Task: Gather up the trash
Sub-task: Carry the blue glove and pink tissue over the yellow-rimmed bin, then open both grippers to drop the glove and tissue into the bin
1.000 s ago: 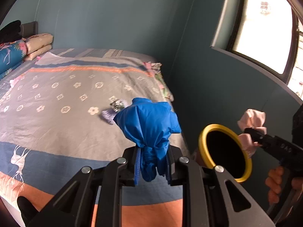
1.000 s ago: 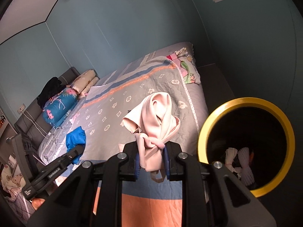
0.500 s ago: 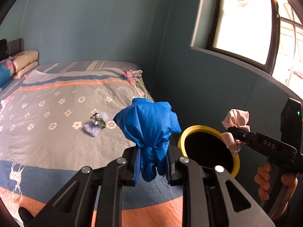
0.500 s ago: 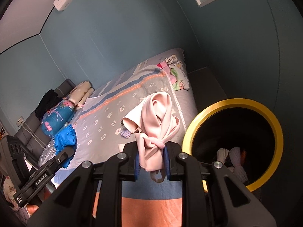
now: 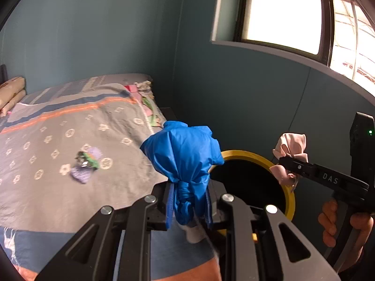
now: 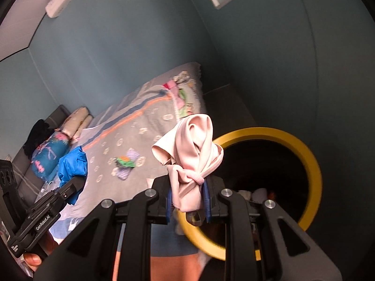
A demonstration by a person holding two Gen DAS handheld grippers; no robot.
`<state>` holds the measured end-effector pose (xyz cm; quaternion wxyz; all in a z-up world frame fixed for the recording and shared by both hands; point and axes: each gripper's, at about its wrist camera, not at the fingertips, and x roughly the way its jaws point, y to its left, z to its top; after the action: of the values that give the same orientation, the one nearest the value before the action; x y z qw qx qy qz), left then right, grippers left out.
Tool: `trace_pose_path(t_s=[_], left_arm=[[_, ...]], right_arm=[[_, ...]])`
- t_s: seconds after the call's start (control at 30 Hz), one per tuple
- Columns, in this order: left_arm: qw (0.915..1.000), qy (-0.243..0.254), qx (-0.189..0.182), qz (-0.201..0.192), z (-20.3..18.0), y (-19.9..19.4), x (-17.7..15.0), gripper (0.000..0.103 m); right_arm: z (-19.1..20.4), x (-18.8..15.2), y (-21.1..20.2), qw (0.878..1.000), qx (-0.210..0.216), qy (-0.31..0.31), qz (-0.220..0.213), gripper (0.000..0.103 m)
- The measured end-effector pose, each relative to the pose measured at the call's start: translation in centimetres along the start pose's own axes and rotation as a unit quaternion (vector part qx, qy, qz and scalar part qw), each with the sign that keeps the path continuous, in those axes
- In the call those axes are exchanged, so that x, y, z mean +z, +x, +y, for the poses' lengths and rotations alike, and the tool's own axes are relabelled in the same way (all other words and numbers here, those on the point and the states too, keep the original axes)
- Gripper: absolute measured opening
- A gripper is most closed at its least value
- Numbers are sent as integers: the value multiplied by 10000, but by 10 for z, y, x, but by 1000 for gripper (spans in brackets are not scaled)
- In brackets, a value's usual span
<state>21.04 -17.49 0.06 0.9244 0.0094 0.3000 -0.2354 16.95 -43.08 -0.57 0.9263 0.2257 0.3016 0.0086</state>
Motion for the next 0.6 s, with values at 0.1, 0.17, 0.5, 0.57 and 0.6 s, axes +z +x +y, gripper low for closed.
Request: trace_pose_path(t_s=[0.1,0.17,0.5,0.57,0.6], left_arm=[[9997,33,-167,152,-15,25,2,19],[9993,71,-288,236,-24,42,2,19],[9943,-113,-587,883,-43,113,-9,19],[9931,-170,-645,967,-43,122,-11,19],[9928,-181,-658,984,-43,124,-12,19]], right_arm=[[-17,4,6,9999,-143,59,34,19],[-28,5,11,9996,-227,113,85,19],[-65,4,46,9973,-462,422,384,20],[-68,3,48,9972,-477,421,391,20],[-69,3,49,9973,-470,417,387,21]])
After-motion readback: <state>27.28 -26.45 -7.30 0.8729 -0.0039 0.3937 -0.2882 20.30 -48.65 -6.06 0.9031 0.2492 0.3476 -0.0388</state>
